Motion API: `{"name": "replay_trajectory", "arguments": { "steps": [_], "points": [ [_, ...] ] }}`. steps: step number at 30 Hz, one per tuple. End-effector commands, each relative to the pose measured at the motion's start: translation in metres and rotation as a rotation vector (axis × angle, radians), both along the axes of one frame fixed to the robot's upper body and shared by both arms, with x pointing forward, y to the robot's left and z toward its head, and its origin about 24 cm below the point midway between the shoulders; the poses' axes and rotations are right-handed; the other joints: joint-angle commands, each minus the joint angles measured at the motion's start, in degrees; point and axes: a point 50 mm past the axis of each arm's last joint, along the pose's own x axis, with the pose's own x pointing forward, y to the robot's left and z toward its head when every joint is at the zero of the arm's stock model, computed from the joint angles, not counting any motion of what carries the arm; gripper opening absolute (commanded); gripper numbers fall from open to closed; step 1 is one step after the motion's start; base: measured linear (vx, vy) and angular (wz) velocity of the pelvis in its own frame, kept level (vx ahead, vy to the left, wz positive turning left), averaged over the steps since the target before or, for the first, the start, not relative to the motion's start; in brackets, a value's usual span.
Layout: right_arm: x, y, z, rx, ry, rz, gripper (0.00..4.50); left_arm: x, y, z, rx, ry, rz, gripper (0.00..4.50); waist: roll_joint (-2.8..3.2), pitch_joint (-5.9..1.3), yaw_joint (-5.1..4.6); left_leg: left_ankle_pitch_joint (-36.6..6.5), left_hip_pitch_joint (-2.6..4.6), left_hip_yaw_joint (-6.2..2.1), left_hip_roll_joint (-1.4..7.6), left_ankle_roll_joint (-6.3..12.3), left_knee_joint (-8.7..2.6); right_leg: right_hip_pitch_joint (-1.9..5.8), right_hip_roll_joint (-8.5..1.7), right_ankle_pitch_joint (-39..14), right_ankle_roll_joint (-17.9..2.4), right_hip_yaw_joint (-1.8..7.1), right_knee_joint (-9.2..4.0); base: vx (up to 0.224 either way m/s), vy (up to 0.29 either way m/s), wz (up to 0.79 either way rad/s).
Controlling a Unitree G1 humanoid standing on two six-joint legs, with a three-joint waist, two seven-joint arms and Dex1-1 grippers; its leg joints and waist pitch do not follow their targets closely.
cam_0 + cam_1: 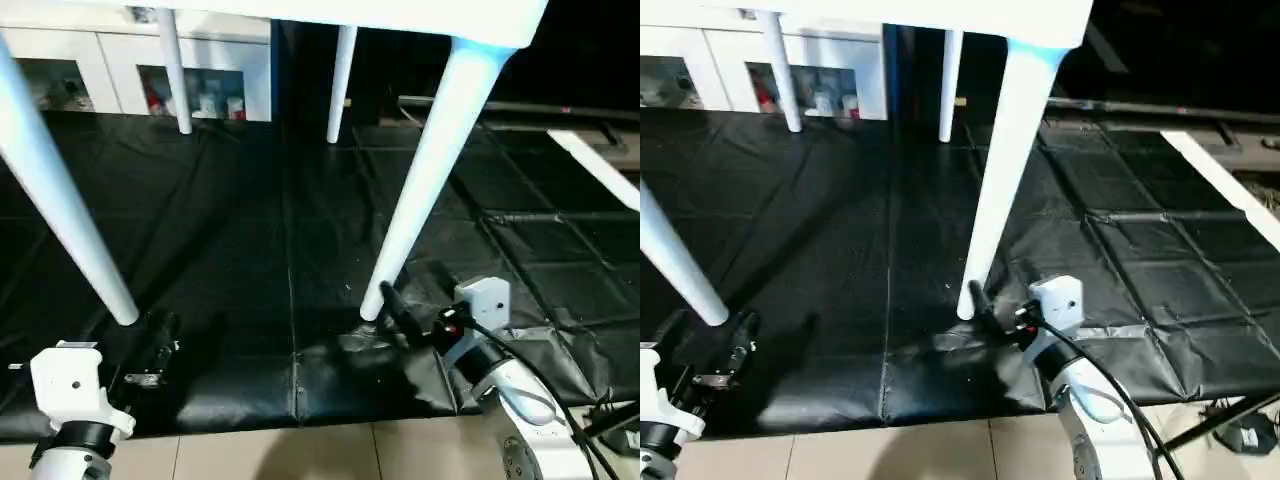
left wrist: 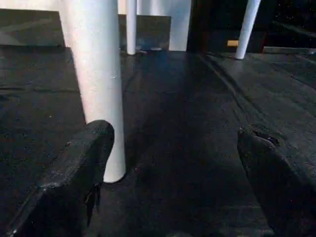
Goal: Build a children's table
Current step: Flip table
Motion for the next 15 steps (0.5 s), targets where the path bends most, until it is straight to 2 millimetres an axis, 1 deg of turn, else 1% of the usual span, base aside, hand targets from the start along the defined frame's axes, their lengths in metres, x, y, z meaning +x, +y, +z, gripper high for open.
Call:
{"name": "replay_trajectory", "arguments": {
  "steps": [1,7,10,15],
  "points": [
    [-0.0008,-0.003,-0.0001,-0.016,0.005,-0.015,4.5,0.0008,-0.0023,-0.0006,-0.004,-0.003,-0.014,4.46,0.95,-1.44,-0.11,-12.46,-0.26,-1.94,4.96,-0.17,-5.63,0.88,-5.6,-6.5,-6.96,4.05,-4.45,0.0,0.0,0.0],
    [-0.0008,-0.003,-0.0001,-0.016,0.005,-0.015,4.5,0.0008,-0.0023,-0.0006,-0.004,-0.003,-0.014,4.46,0.88,-1.63,-0.18,-10.48,-0.39,-1.94,4.88,0.23,-5.45,1.09,-5.57,-2.69,-7.27,3.97,-4.08,0.0,0.0,0.0],
    [-0.0008,-0.003,-0.0001,-0.016,0.005,-0.015,4.5,0.0008,-0.0023,-0.0006,-0.004,-0.003,-0.014,4.46,0.88,-1.66,-0.2,-10.15,-0.33,-1.87,4.88,0.38,-5.38,1.09,-5.53,-1.7,-7.59,3.95,-4.02,0.0,0.0,0.0],
    [-0.0008,-0.003,-0.0001,-0.016,0.005,-0.015,4.5,0.0008,-0.0023,-0.0006,-0.004,-0.003,-0.014,4.46,0.87,-1.52,-0.19,-11.37,-0.27,-1.85,4.91,0.32,-5.49,1.03,-5.55,-3.41,-7.63,3.98,-4.18,0.0,0.0,0.0]
  ]
}}
